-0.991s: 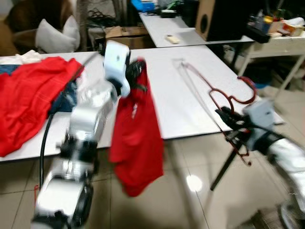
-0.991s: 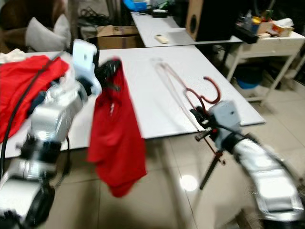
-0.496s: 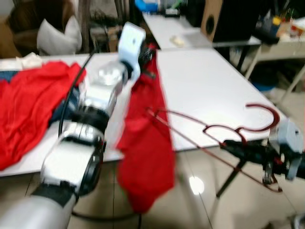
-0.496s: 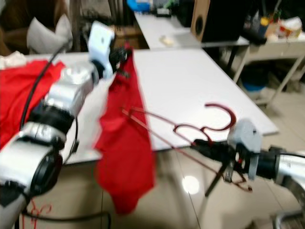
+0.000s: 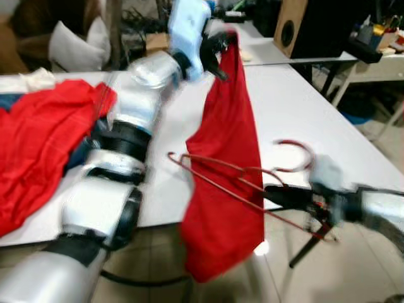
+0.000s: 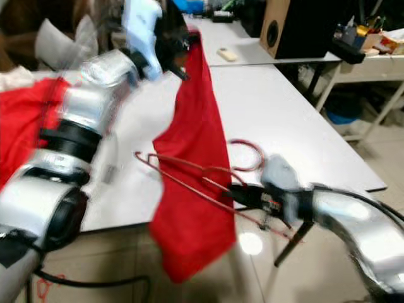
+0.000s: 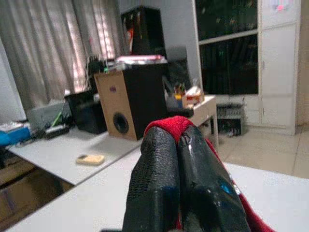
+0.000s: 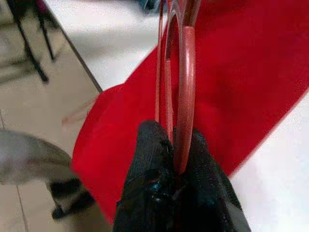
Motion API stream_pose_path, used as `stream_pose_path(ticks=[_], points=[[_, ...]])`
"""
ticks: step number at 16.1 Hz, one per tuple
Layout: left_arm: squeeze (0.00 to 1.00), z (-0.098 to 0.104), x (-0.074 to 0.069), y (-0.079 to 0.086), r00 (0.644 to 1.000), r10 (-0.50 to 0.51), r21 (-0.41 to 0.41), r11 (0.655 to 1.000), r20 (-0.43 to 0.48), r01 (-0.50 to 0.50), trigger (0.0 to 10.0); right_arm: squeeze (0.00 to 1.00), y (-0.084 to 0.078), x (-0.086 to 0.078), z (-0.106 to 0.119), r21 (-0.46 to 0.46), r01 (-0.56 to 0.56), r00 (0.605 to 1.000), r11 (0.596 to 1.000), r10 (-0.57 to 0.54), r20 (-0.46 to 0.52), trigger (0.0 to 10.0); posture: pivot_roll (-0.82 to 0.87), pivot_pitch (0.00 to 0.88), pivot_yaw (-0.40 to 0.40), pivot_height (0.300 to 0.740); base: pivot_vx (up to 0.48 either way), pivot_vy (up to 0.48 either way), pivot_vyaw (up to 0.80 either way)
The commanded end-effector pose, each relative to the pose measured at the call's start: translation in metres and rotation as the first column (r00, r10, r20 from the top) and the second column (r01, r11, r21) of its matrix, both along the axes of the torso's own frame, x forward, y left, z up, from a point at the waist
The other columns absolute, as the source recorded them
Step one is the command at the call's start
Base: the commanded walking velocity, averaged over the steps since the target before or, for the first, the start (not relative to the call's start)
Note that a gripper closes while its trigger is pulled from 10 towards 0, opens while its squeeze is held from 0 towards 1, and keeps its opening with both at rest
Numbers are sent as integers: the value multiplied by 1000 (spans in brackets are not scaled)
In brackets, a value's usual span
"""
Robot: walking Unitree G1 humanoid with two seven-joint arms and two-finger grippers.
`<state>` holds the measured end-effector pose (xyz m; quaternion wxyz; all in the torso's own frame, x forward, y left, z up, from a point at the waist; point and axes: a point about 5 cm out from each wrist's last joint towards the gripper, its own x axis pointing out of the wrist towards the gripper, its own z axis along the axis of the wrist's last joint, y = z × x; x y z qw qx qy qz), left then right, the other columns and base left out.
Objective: Hang hanger
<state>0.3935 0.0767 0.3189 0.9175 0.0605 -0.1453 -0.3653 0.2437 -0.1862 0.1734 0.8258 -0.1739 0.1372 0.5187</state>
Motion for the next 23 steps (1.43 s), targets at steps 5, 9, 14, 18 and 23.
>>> stream_pose_path(ticks=[5,9,14,18,23], points=[[0,54,-33,6,979,-154,-84,983,136,166,10000,0,-21,79,30,-129,150,959,980,-112,262,10000,-114,0,-23,740,0,0,0],[0,95,-54,19,955,-129,-254,946,266,199,10000,0,-56,141,159,398,477,532,784,-618,579,10000,-97,0,-44,740,0,0,0],[0,62,-46,6,984,-90,-246,961,155,127,10000,0,-31,143,78,134,344,773,929,-361,521,10000,-99,0,-35,740,0,0,0],[0,-20,-21,-32,998,1,-68,998,-63,-5,10000,0,-31,102,-8,-15,173,941,985,-160,298,10000,-101,0,-29,740,0,0,0],[0,-103,-1,-27,962,212,163,969,-173,-184,10000,0,-63,33,-22,-123,30,985,992,-9,171,10000,-145,0,17,740,0,0,0]])
